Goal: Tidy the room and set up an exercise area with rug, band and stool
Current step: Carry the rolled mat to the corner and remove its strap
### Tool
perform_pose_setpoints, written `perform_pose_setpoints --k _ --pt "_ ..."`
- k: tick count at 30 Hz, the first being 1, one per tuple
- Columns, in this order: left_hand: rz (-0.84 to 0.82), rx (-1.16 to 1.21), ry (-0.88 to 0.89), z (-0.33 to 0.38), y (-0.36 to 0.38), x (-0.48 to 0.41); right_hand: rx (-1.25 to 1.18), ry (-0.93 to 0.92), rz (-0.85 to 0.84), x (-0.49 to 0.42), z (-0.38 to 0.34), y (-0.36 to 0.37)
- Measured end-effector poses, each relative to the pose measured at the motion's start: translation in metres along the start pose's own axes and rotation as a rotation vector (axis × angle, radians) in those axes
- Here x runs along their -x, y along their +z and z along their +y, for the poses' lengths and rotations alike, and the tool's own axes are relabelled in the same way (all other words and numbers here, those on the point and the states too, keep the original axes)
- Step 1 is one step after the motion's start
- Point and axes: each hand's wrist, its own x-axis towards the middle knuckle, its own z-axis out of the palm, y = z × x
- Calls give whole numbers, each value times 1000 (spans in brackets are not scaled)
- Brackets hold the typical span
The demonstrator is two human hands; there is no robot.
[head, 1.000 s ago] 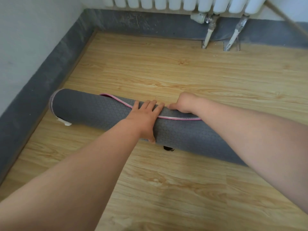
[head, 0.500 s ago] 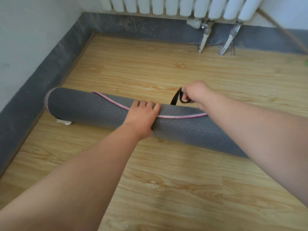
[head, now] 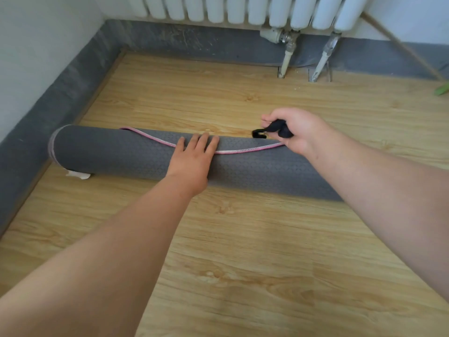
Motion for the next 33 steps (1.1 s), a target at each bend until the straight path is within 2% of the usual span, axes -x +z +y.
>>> perform_pose_setpoints --k 3,9,11,14,17,20,23,24,26,27,33 --pt "13 35 6 -5 -1 7 -152 36 -96 9 -9 1" --pt "166 212 -25 -6 -10 18 206 105 -178 20 -3 -4" --pt "233 222 -18 3 -16 15 259 90 -142 21 -1 -9" --pt "290 284 -30 18 -25 6 202 53 -38 21 -6 -16" --pt "297 535 -76 37 -36 -3 52 33 33 22 -15 -22" --pt "160 931 -209 61 -54 -11 -125 8 74 22 -22 -26" --pt "-166 1481 -242 84 -71 -13 -297 -15 96 21 -25 -25" --pt "-276 1566 -203 90 -74 -10 -332 -17 97 21 -25 -23" --pt "-401 1619 -114 100 -76 -7 -380 -23 92 21 -23 -20" --pt "-414 1641 -94 105 -76 -6 -400 -21 83 22 -23 -18" --pt "-311 1652 -173 109 -75 -8 -426 23 13 22 -16 -6"
